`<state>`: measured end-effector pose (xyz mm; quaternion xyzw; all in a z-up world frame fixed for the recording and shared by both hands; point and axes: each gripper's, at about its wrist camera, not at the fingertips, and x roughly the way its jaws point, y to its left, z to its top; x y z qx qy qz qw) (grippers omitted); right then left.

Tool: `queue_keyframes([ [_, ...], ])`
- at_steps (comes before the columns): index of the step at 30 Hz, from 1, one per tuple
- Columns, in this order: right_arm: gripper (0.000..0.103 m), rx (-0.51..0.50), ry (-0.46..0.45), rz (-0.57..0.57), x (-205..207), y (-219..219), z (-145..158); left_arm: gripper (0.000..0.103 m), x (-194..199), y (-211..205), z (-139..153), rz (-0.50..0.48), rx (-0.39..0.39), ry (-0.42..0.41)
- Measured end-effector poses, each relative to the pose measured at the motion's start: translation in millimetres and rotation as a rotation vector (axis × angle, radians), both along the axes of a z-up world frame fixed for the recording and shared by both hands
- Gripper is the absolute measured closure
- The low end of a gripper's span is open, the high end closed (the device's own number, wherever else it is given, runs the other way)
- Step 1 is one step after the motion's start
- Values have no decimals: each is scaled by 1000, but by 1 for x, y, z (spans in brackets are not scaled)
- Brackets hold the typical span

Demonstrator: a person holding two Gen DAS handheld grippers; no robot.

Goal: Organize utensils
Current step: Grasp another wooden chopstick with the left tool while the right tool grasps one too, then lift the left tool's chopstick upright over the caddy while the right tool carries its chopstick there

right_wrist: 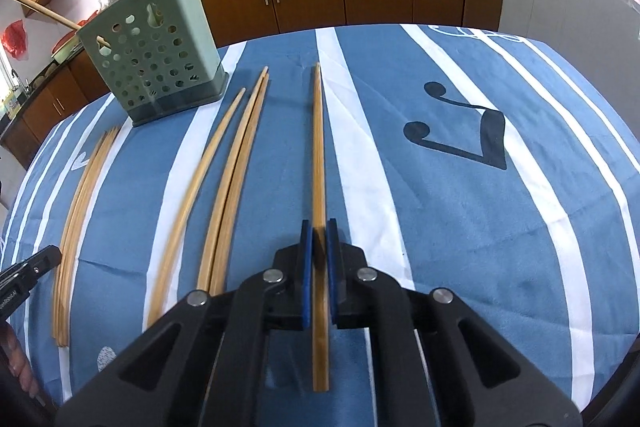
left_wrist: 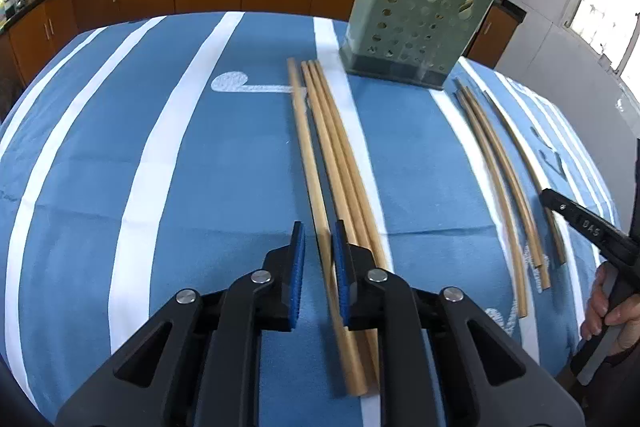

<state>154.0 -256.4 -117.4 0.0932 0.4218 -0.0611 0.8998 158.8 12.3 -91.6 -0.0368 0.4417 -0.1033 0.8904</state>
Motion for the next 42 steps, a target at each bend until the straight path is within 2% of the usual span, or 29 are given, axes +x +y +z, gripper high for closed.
queue_keyframes([
  [13, 94, -21, -3, 21, 2, 2, 0, 95, 14, -1, 0, 28, 35, -18],
  [19, 95, -36, 4, 9, 13, -2, 0, 96, 40, 14, 2, 77, 40, -15],
  [24, 95, -69, -6, -7, 27, -6, -1, 96, 54, 28, 2, 92, 12, -29],
  [36, 95, -47, -8, -17, 32, -11, -2, 95, 53, 28, 2, 100, 3, -36],
  [42, 95, -37, -10, -17, 32, -12, -2, 95, 52, 37, 1, 125, -73, -30],
])
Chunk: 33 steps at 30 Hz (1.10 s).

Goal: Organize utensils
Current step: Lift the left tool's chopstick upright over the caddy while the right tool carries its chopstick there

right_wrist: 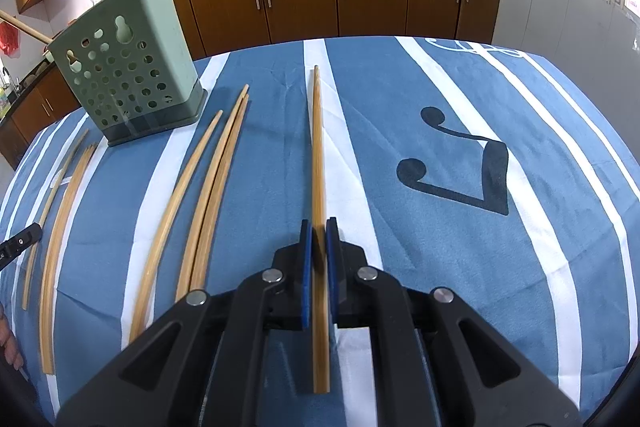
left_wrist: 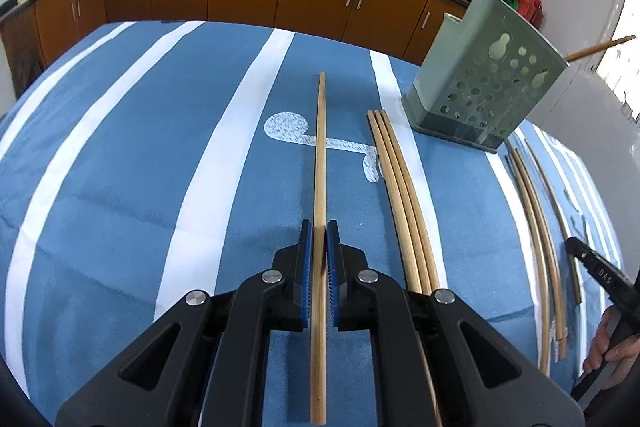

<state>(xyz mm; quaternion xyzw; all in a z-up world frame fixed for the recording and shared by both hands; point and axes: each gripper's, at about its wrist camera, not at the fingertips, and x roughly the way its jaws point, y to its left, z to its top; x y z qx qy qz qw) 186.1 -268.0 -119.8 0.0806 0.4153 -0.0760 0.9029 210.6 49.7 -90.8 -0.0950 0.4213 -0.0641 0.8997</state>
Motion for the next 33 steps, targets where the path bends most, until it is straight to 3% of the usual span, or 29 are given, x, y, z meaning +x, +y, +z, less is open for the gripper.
queue_keyframes([
  [28, 94, 29, -6, -3, 0, 0, -1, 95, 0, 0, 0, 0, 1, 0],
  [33, 92, -14, 4, 11, -6, 6, 0, 95, -14, -12, 2, -20, 88, -2],
])
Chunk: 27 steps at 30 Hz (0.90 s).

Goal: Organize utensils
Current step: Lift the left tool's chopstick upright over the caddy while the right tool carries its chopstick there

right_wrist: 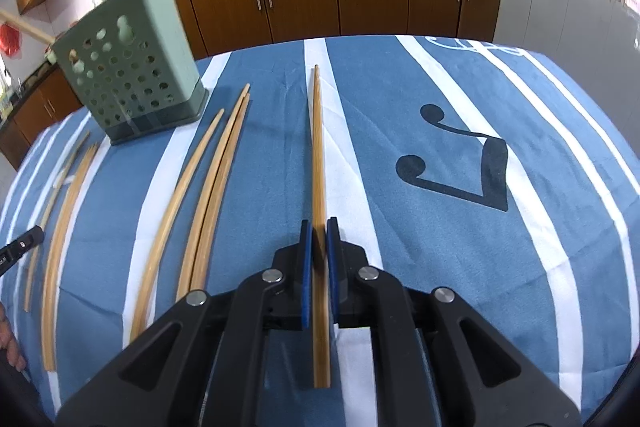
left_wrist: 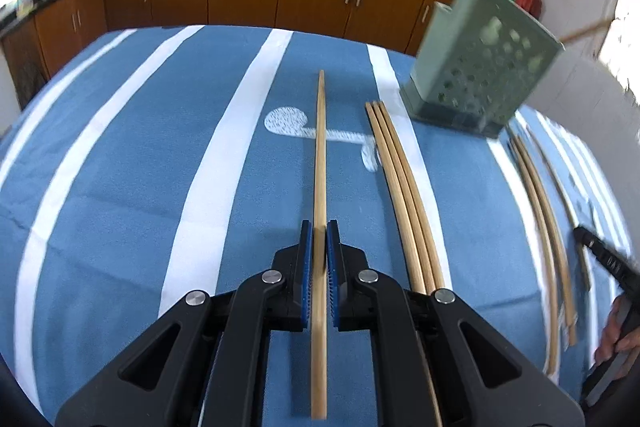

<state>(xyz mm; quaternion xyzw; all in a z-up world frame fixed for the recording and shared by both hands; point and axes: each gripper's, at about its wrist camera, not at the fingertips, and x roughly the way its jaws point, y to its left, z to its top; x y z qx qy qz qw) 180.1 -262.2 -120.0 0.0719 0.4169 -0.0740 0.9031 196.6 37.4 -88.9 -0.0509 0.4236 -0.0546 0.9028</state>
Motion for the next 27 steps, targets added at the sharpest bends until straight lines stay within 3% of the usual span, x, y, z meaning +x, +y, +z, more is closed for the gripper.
queue_keyframes([
  [10, 95, -1, 2, 12, -6, 0, 1, 95, -13, -1, -1, -13, 9, 0],
  [14, 95, 3, -40, 9, -15, -2, 14, 96, -13, 3, 4, -17, 12, 7],
  [27, 95, 12, -185, -3, -30, -9, 62, 96, -20, 12, 63, -3, -27, -138],
])
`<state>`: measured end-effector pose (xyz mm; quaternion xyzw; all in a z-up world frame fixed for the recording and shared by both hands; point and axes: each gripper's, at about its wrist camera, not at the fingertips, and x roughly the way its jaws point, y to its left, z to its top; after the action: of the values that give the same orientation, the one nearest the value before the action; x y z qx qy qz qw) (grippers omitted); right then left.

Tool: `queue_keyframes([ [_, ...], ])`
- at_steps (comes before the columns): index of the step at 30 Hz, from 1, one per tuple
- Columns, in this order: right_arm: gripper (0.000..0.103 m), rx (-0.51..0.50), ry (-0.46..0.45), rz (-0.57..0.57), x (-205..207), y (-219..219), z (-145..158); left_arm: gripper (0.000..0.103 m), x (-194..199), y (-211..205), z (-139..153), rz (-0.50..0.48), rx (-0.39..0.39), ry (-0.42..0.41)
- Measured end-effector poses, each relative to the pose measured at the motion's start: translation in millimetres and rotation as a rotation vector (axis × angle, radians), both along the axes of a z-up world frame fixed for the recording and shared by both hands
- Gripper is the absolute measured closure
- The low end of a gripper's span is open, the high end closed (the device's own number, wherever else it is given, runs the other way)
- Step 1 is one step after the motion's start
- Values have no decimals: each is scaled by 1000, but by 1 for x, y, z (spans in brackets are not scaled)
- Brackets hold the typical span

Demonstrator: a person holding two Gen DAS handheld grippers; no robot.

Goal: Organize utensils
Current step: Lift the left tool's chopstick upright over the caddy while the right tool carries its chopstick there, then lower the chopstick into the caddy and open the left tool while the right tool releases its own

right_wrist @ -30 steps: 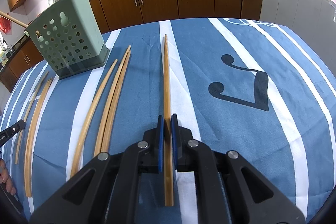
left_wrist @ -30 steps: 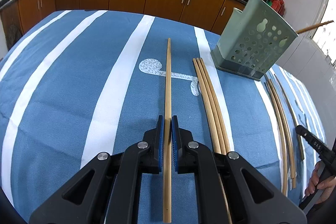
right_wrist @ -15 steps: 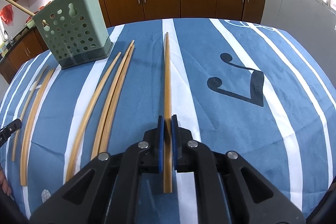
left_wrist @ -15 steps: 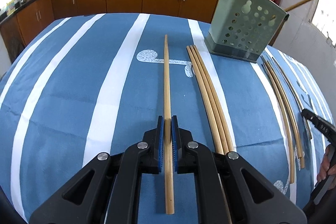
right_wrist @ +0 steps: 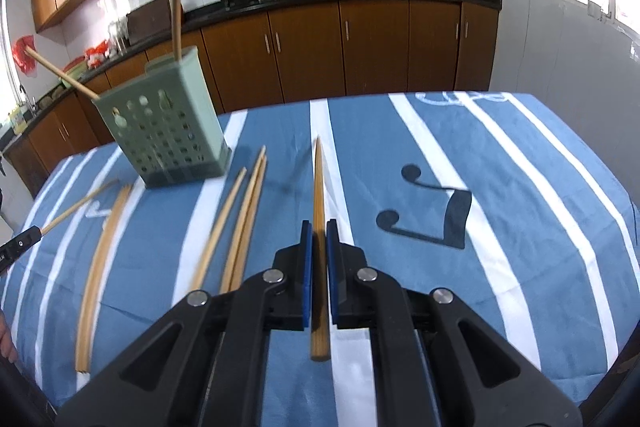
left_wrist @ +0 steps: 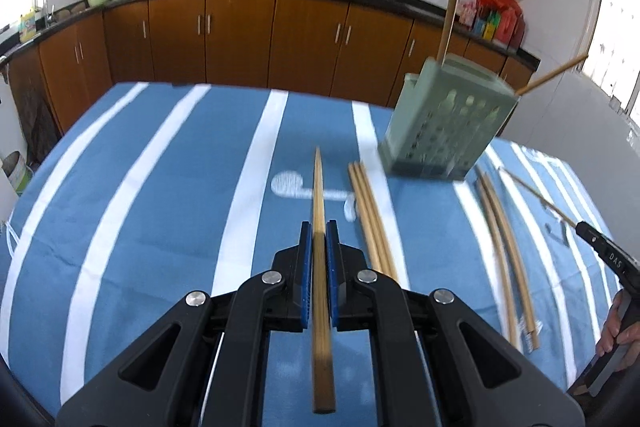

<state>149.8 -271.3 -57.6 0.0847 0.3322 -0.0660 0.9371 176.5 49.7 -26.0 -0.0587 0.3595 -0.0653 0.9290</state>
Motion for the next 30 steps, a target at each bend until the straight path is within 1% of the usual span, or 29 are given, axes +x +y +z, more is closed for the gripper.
queue_keyframes([
  [6, 95, -8, -91, -3, -6, 1, 26, 96, -5, 3, 28, 15, -31, -79],
  [10, 95, -10, -132, -5, -9, 0, 39, 96, -6, 4, 42, 20, -36, -119],
  [16, 95, -20, -171, 3, -10, 2, 54, 96, -5, 2, 59, 2, -22, -154],
  [20, 95, -20, -212, 21, -13, 3, 75, 96, -7, 0, 74, -23, -25, -180],
  [25, 95, 21, -262, 79, -18, 7, 110, 96, -12, -4, 100, -64, -45, -229],
  [30, 95, 100, -321, 157, -22, 12, 147, 96, -16, -17, 129, -119, -65, -295],
])
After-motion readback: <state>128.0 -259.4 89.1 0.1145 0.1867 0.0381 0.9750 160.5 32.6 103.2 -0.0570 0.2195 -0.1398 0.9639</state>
